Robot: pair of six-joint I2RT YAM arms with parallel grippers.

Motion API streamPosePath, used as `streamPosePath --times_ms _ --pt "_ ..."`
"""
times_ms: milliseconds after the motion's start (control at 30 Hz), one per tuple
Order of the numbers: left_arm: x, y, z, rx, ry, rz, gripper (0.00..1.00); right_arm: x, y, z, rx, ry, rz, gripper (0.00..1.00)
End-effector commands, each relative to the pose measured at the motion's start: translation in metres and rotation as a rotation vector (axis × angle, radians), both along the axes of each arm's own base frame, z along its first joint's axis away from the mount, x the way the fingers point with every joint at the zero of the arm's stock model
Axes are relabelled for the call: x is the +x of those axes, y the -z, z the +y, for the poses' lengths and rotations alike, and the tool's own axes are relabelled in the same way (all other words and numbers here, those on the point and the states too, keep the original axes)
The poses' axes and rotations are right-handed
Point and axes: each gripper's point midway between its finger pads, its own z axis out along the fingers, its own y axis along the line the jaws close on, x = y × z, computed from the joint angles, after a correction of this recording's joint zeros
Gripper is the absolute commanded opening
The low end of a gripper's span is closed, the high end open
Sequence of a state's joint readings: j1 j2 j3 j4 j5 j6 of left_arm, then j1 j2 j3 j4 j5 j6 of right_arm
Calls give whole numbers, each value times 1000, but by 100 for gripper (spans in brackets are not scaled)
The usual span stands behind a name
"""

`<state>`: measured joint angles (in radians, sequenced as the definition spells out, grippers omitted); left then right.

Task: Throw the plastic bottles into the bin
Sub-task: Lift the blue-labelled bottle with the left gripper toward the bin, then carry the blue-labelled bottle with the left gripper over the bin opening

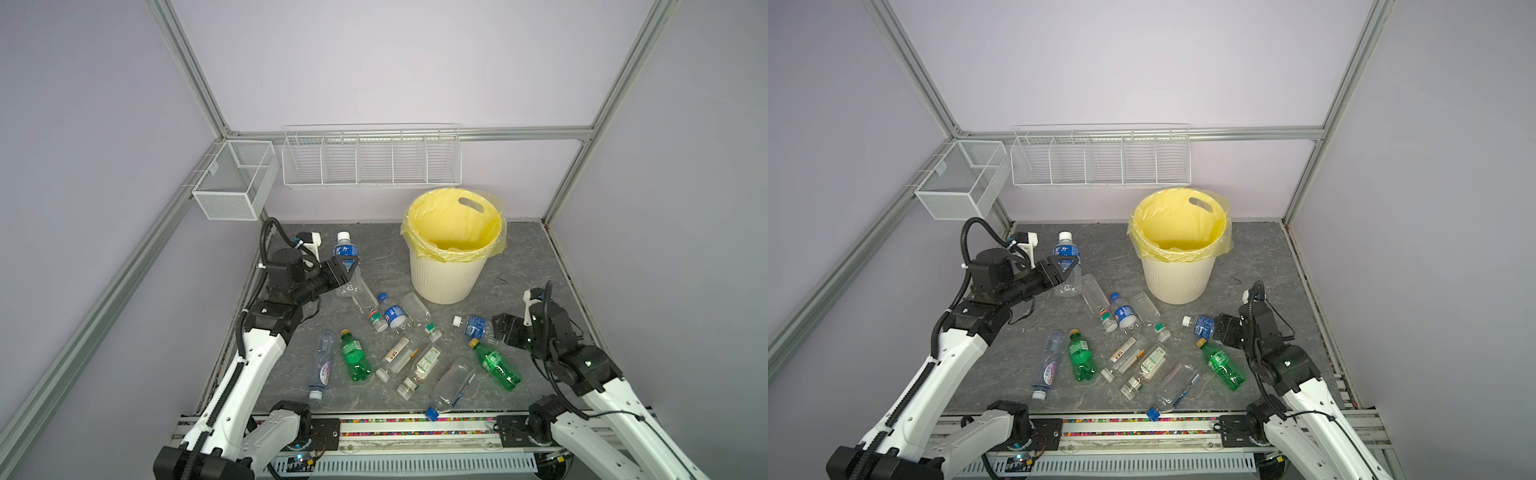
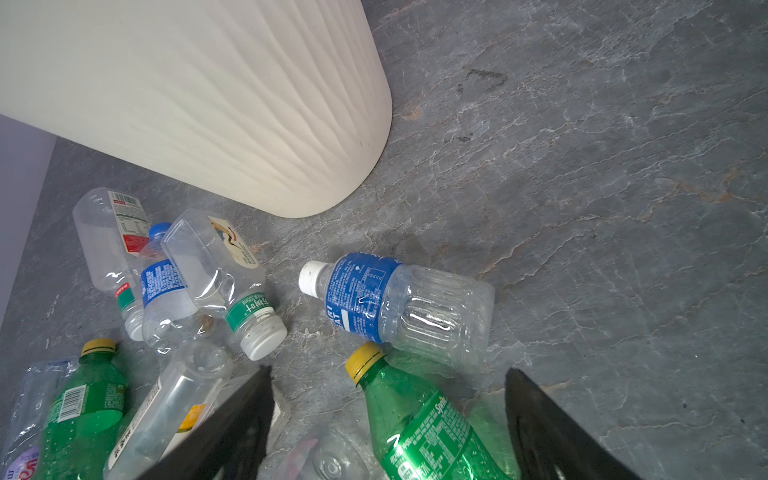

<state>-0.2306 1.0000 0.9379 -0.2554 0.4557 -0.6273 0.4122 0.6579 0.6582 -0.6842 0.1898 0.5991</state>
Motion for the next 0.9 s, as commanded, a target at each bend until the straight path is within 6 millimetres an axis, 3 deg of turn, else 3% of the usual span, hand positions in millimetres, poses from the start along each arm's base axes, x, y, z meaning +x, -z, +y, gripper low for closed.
streamPosePath --times_ms 0,333,633,733,867 --pt "-10 -26 -12 -39 79 -141 60 4 1 1 14 11 -13 88" --pt "-39 -6 -51 -18 161 -251 65 7 4 2 13 11 -11 88" --pt "-50 9 -71 -61 135 -286 65 6 5 0 -7 9 -12 88" --pt "-47 1 -75 -46 131 -280 66 6 5 -1 -11 6 -12 88" --pt "-29 -25 -92 -7 145 -264 66 5 6 -3 -20 12 -15 88"
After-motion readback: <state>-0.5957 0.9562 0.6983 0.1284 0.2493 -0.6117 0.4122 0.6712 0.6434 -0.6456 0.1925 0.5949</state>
